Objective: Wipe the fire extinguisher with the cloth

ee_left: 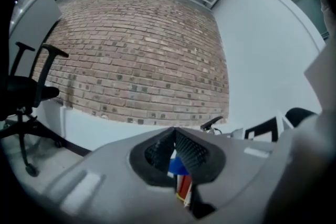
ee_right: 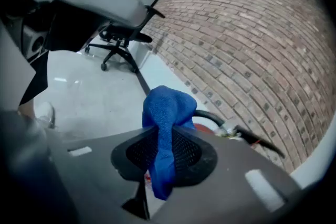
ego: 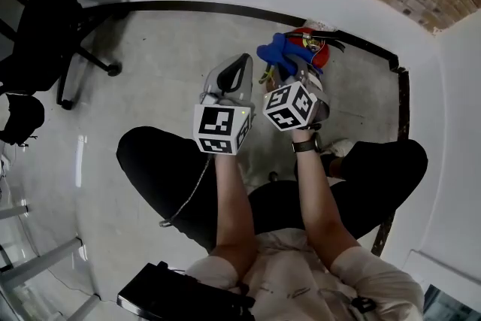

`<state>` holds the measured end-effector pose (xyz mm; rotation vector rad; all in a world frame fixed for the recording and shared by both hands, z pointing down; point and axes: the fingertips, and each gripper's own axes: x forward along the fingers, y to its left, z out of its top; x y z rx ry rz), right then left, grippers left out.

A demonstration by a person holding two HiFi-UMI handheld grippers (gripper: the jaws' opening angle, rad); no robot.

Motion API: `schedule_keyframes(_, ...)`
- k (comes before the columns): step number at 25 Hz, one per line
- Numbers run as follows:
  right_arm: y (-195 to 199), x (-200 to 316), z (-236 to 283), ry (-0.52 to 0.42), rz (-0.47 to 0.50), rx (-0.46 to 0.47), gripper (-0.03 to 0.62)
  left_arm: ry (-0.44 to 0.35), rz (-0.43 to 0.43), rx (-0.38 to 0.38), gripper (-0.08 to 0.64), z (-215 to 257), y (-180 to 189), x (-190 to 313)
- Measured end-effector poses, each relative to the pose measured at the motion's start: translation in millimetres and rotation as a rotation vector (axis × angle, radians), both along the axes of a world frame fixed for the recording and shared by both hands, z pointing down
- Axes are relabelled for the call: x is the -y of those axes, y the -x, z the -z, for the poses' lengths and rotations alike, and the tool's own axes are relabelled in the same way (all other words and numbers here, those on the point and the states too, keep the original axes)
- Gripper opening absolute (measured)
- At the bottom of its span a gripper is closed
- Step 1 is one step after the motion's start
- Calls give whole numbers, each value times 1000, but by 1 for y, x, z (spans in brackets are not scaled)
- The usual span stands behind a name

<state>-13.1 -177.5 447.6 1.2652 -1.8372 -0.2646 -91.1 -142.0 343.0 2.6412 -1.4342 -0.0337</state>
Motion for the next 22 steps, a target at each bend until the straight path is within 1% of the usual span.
schedule_keyframes(2,7,-3,-36,64,0,-41,67,36,4,-4,0,-12,2,4)
schedule_keyframes(4,5,-5,-78,124,-30,-50,67,59,3,-20,0,-23,1,6)
schedule_keyframes(6,0,-6,-123,172,-61,-45,66,62,1,-36,0,-31,1,10)
schedule_keyframes(8,-2,-6,-168,201,-79,-60,66,59,3,-43,0,-39,3,13)
schedule_keyframes(11,-5,-7,-233,245,-89,-86,66,59,10,-21,0,-50,5,18)
schedule_keyframes(14,-3,-7,-275,291,-83,-109,66,68,22,-3,0,-59,8,22)
schedule_keyframes(17,1,-4,-296,300,-61,-205,66,95,47,3,0,-72,14,27)
schedule_keyframes(18,1,-8,-305,337,-56,-211,66,104,53,5,0,-75,15,27)
schedule_keyframes(21,-7,-22,-349,520,-89,-134,66,112,67,15,0,-77,21,27)
schedule_keyframes(22,-10,-25,-362,563,-98,-115,66,114,72,21,0,-77,23,27)
